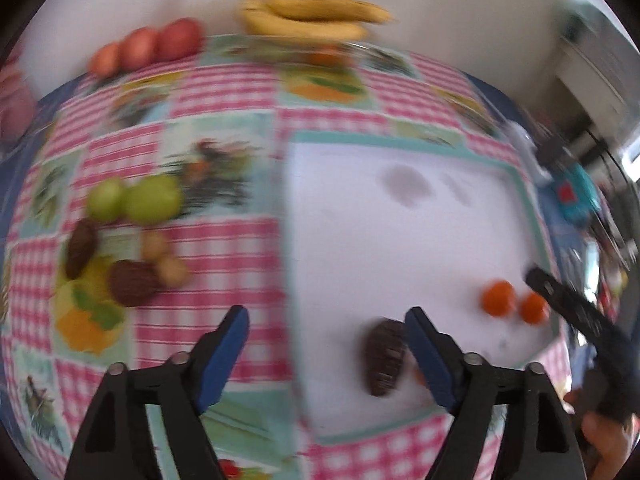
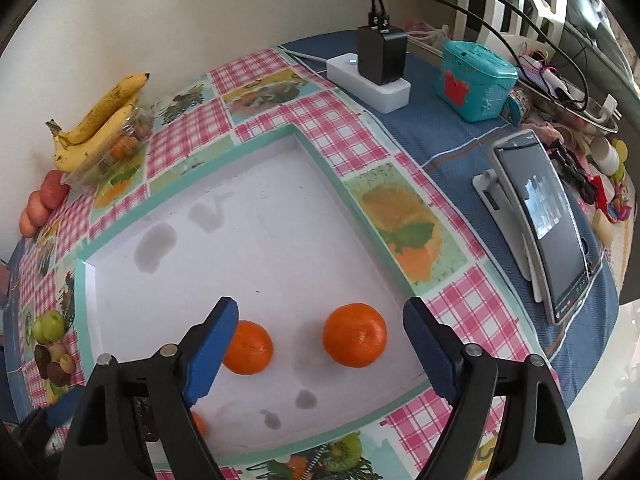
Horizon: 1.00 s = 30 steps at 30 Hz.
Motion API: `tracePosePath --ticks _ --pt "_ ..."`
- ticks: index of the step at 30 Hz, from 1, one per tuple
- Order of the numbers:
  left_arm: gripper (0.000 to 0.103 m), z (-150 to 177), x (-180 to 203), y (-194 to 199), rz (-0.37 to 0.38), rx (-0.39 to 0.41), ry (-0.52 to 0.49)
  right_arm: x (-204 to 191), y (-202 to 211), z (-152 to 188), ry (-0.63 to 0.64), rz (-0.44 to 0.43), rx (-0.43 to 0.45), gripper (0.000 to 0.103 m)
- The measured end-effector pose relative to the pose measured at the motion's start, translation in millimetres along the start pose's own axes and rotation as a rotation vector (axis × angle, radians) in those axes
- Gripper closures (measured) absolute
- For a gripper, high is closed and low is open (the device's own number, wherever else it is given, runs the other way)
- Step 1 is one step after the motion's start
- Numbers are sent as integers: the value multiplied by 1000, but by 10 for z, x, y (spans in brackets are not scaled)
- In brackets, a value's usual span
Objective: Organize fruits
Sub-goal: 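Move both open tools back to the fruit cluster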
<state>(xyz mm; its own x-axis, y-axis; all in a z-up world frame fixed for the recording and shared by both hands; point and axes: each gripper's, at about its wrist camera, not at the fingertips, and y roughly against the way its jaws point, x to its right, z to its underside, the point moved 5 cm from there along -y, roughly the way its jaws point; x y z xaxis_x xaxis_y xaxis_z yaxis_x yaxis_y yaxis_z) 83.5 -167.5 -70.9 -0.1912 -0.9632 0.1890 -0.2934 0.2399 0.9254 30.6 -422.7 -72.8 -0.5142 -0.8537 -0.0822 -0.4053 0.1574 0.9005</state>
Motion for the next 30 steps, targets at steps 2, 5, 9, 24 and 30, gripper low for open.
tracePosePath --ticks 2,5,9,24,30 --pt "4 -47 -194 38 -40 26 45 -57 -21 9 20 0 -6 18" --pt "0 -106 -447 89 -84 62 95 -162 -40 22 46 -17 -4 18" --pt "0 -151 -810 110 -119 80 190 -312 -41 56 94 -32 5 13" --pt "0 -197 -1862 364 -287 182 377 -924 56 181 204 -155 47 13" --pt "0 -184 -2115 401 -251 203 441 -1197 102 231 282 -161 61 13"
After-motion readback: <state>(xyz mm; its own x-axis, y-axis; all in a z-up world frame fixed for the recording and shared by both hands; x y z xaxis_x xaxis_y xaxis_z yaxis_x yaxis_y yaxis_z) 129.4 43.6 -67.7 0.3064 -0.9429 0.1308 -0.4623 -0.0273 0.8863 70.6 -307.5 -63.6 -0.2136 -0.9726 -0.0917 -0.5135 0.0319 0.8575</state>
